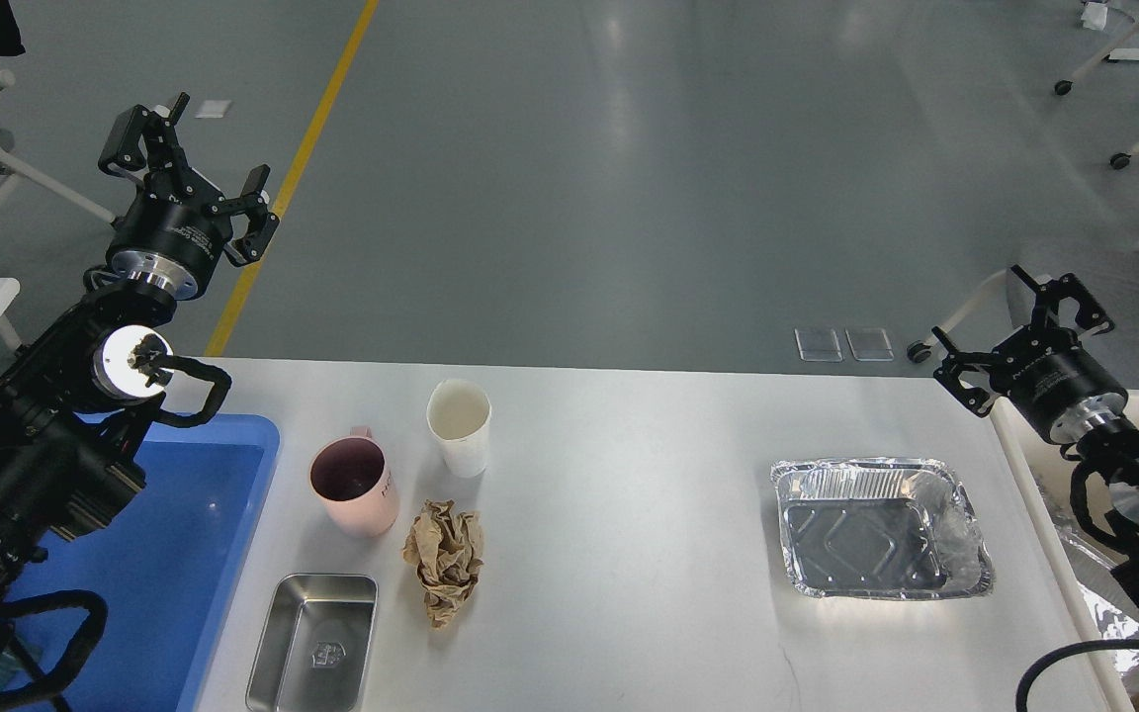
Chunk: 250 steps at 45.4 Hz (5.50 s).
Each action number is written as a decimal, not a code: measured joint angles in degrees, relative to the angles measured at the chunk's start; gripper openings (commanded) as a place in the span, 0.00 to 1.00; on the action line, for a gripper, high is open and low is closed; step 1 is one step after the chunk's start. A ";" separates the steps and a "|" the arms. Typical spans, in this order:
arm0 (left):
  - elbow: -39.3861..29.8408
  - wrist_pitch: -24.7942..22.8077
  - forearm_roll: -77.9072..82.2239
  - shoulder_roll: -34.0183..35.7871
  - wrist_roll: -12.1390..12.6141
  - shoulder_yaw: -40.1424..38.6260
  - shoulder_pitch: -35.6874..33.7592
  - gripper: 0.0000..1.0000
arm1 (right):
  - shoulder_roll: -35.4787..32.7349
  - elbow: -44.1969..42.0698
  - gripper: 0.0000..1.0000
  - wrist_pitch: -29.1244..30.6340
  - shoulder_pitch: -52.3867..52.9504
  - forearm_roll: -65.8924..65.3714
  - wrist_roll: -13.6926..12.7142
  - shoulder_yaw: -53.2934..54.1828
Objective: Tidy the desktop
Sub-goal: 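Raise the left arm and swing it out past the blue bin, then reach the left gripper to the pink mug and grasp it, then carry the pink mug with the left gripper into the blue bin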
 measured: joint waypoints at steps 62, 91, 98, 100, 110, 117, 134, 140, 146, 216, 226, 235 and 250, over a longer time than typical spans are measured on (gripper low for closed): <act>-44.76 -6.77 25.14 47.95 8.96 63.54 -26.84 0.95 | 0.57 0.64 1.00 0.26 -0.36 0.02 0.09 0.20; -62.00 -27.26 26.86 74.63 11.95 64.81 -35.94 0.96 | 1.01 1.39 1.00 0.36 -0.95 -0.07 0.09 0.20; -63.35 -32.88 26.92 78.65 14.04 62.11 -36.49 0.96 | 1.25 1.48 1.00 0.36 -1.04 -0.07 0.09 0.20; -63.48 -34.61 26.92 79.50 15.35 60.86 -36.55 0.96 | 1.27 1.50 1.00 0.35 -1.05 -0.10 0.09 0.20; -63.62 -38.91 26.72 82.76 18.07 55.20 -36.73 0.96 | 1.58 1.51 1.00 0.35 -1.04 -0.09 0.09 0.16; -63.62 -39.01 26.71 84.35 18.15 53.88 -36.83 0.96 | 1.61 1.51 1.00 0.35 -0.98 -0.10 0.09 0.17; -63.01 -37.81 27.25 78.01 19.84 55.24 -33.42 0.96 | 1.57 1.51 1.00 0.35 -0.97 -0.06 0.09 0.20; -62.59 -30.87 29.45 72.25 21.25 56.13 -29.43 0.96 | 1.38 1.49 1.00 0.35 -0.97 -0.07 0.09 0.20; -59.95 -23.71 33.78 65.17 21.64 56.41 -24.39 0.95 | 1.31 1.47 1.00 0.35 -0.98 -0.07 0.09 0.20; -23.49 -6.91 51.04 13.02 32.26 56.49 -4.48 0.46 | -0.56 1.51 1.00 0.70 -2.99 -0.16 0.09 0.11; -23.21 -6.99 51.04 12.63 33.95 56.43 -4.55 0.33 | -1.03 1.51 1.00 0.71 -3.06 -0.16 0.09 0.16; -23.18 -7.27 50.96 12.92 35.48 56.42 -4.57 0.16 | -1.28 1.51 1.00 0.71 -3.29 -0.16 0.09 0.12; -23.19 -10.32 50.74 13.39 35.59 56.07 -4.57 0.00 | -1.99 1.51 1.00 0.71 -3.56 -0.16 0.09 0.11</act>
